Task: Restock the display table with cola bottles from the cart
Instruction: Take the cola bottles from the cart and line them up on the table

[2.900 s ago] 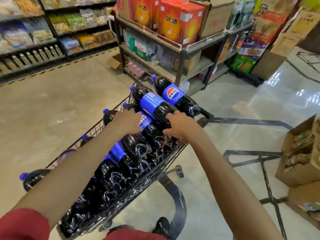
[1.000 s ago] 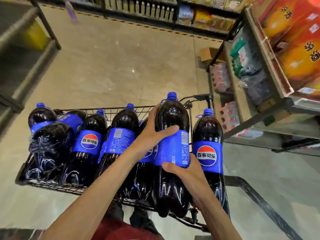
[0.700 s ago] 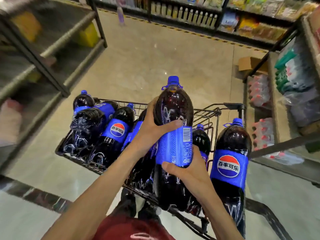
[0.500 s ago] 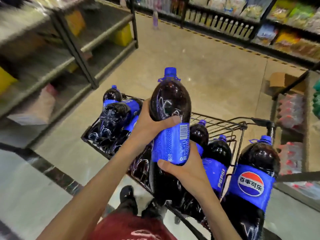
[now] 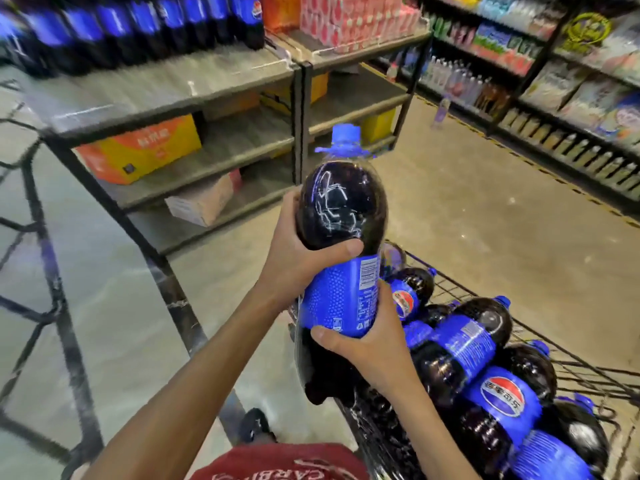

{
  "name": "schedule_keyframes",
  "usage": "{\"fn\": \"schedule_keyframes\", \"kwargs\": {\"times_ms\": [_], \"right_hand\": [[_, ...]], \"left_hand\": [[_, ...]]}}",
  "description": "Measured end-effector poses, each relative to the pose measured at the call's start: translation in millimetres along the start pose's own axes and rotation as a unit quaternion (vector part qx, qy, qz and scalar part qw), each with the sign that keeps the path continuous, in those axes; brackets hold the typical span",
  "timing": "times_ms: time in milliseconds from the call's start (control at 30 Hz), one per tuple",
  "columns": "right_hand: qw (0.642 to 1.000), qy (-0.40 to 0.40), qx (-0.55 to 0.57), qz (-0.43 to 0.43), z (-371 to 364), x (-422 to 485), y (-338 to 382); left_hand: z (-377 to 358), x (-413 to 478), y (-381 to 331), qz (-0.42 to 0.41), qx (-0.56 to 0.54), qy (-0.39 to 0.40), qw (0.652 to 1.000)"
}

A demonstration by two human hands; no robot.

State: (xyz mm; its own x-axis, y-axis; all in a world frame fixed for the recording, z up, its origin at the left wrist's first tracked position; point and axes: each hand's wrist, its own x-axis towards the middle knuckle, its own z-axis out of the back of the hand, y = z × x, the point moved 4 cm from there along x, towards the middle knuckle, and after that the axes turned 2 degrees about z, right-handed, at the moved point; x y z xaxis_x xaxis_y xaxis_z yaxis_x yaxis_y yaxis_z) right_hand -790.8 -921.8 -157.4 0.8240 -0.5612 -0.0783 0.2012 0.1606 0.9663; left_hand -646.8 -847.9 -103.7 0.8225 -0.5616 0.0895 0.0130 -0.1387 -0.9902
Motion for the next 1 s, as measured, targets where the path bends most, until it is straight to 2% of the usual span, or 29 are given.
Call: {"fn": "schedule_keyframes", "kwargs": {"times_ms": [467, 633, 1000], "right_hand": [[0.975, 0.216, -0.015, 0.06, -209, 91, 56], [0.968, 0.242, -0.033, 0.063, -269, 113, 66], [0.962, 0.257, -0.038, 0.084, -338, 225, 86]], "left_hand": [[233, 27, -26, -0.098, 0.083, -0.184, 0.974], [289, 34, -26, -0.109, 0.113, -0.248, 0.956], [358, 121, -24, -0.106, 0.133, -0.299, 0.939]]}}
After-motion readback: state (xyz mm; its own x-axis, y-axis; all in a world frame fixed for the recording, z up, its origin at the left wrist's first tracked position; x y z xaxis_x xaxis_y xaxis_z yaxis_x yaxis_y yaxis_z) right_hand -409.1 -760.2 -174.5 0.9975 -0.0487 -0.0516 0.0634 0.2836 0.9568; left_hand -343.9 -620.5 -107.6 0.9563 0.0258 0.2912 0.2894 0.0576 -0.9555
